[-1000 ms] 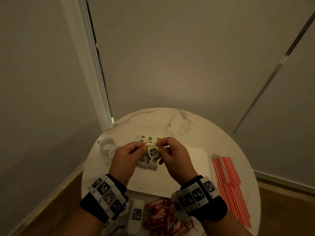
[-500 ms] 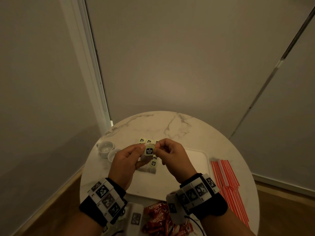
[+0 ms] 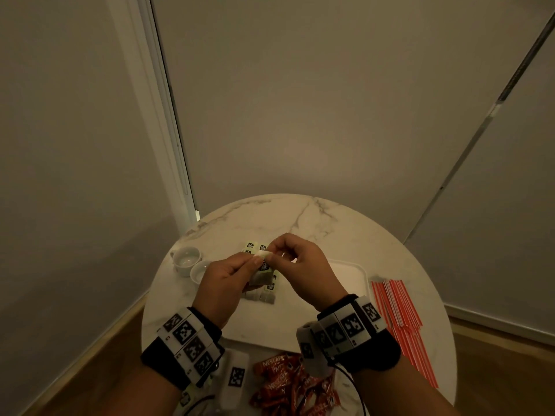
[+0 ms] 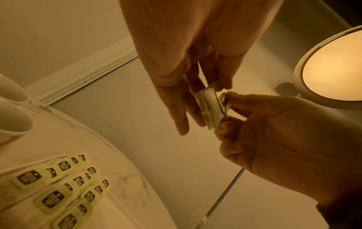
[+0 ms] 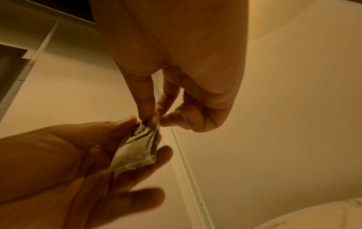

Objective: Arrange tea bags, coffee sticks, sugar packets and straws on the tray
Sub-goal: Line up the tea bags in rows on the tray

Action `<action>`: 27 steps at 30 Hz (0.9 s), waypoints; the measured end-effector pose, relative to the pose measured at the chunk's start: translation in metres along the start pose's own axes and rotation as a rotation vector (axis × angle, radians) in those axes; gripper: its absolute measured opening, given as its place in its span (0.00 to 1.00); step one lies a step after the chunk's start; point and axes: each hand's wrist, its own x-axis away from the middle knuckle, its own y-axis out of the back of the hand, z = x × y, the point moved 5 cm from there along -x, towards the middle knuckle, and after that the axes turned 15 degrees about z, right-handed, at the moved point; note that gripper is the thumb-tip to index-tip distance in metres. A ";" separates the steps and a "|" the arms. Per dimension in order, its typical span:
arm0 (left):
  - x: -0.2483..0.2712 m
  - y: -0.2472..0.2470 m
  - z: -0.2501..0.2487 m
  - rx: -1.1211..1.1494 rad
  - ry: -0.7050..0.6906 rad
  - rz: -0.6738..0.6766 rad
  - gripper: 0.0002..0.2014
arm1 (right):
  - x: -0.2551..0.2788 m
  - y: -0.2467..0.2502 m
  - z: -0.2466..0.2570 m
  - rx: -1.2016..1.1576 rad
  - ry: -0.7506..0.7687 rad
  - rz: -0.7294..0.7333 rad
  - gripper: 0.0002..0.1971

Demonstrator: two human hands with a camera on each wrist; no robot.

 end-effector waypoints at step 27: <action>-0.004 0.061 0.079 -0.344 0.233 -0.075 0.03 | -0.017 -0.065 -0.108 0.094 -0.360 0.280 0.02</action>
